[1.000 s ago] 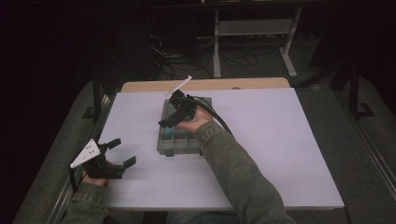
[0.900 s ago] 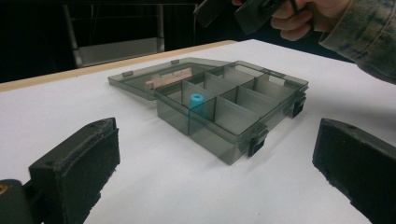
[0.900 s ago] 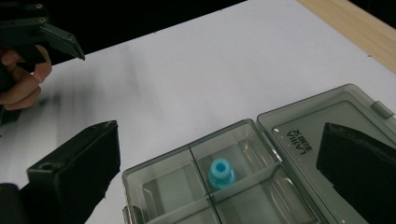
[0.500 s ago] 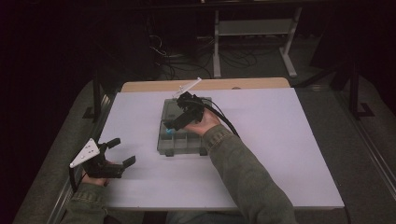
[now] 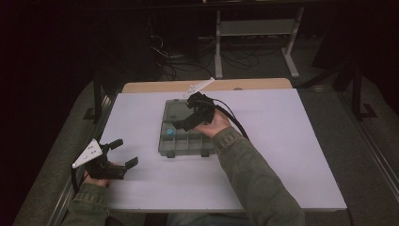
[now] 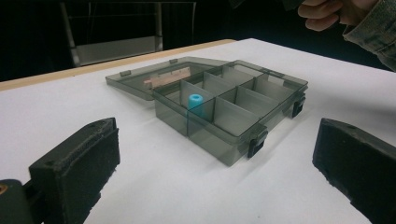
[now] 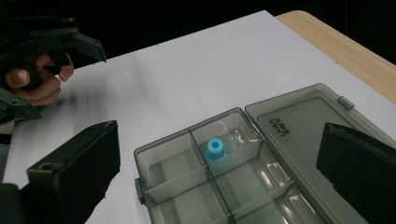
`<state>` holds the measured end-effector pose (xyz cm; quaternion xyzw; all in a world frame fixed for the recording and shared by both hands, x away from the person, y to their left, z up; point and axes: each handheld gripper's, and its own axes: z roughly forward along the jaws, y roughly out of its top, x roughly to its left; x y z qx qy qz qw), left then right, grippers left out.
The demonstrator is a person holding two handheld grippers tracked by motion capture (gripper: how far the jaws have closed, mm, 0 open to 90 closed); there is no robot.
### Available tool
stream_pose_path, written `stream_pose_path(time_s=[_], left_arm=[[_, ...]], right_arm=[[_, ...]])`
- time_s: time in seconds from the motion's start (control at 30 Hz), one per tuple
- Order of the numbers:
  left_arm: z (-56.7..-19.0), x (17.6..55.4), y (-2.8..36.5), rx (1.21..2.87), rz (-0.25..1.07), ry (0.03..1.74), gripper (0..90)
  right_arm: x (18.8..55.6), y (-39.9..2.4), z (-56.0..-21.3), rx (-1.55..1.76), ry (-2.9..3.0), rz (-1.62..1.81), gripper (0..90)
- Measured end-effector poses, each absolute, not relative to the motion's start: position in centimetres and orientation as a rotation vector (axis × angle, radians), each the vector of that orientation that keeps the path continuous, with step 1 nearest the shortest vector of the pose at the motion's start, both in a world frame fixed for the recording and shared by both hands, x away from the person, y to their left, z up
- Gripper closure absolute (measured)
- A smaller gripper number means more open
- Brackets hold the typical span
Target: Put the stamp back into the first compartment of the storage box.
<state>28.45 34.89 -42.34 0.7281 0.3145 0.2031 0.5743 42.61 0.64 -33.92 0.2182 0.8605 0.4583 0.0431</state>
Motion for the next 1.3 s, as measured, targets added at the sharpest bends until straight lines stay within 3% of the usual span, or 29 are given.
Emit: stream_pose_path(time_s=[1.3], left_arm=[[-42.4,28.5,34.6,1.713,0.489,0.747,0.3]], right_arm=[[39.2,-4.7,-35.5,0.696,2.569,1.511,0.0]])
